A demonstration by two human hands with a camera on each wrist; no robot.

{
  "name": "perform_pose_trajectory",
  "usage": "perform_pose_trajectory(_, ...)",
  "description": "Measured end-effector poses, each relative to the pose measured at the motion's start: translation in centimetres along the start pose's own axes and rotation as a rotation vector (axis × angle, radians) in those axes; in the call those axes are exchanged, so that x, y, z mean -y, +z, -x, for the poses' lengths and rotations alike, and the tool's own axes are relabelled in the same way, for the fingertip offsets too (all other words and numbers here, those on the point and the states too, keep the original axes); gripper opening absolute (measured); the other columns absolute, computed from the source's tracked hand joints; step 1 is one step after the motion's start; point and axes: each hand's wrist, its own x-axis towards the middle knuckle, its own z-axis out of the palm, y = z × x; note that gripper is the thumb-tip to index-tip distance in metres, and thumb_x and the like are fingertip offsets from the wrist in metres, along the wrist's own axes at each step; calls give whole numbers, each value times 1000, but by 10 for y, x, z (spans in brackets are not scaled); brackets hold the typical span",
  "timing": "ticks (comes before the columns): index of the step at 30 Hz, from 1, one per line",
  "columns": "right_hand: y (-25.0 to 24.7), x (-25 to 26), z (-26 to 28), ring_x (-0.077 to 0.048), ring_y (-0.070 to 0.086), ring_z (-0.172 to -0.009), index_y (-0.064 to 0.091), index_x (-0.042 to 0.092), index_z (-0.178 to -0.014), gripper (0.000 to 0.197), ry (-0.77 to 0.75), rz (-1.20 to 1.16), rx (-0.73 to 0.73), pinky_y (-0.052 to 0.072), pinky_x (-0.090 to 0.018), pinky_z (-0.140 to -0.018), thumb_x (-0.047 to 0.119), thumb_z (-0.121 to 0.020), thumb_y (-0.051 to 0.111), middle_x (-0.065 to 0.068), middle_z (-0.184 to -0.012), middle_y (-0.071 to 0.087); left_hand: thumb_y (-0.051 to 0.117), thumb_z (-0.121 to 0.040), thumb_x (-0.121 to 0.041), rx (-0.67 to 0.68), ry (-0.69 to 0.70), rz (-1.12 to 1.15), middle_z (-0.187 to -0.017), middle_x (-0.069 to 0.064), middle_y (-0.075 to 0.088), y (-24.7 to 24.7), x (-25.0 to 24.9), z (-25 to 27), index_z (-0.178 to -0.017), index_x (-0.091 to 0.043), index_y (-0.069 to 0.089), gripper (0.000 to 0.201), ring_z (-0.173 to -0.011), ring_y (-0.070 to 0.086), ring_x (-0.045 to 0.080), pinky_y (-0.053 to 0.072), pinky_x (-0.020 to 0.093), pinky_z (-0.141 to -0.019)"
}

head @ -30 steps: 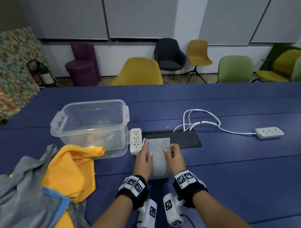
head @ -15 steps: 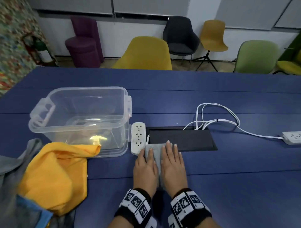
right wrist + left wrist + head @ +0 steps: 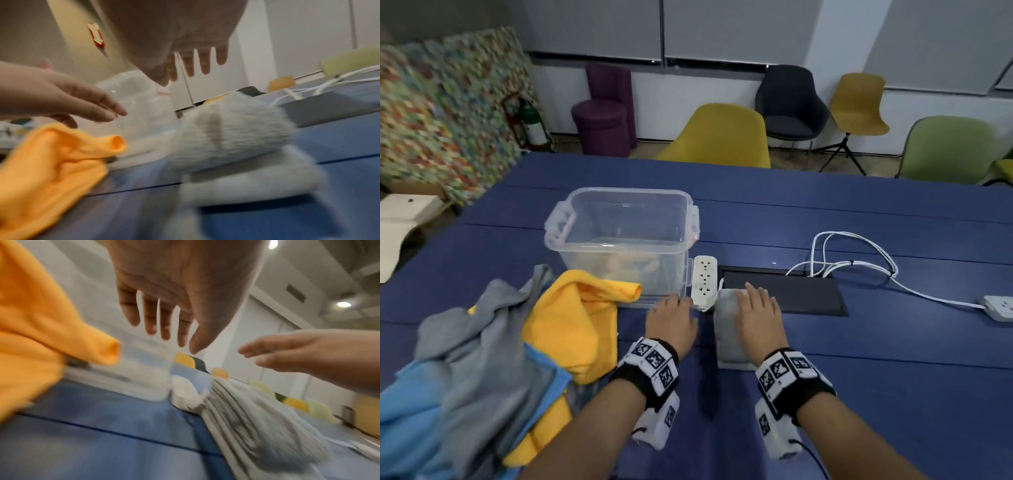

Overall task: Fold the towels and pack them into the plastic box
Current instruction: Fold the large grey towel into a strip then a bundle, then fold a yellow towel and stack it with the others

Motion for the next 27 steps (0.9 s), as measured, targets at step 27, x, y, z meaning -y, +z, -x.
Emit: perform_pose_trajectory(27,-49,164,20,-23,27,-137,12,20,-148,70,-56,-330,42,26,-37,-109,21,-90,51,1,-154,21,58,-80,-32,143,216,592,-100,3,59,-131,128,43,-102,-22,53,24,-97,57,10,37,19,-74)
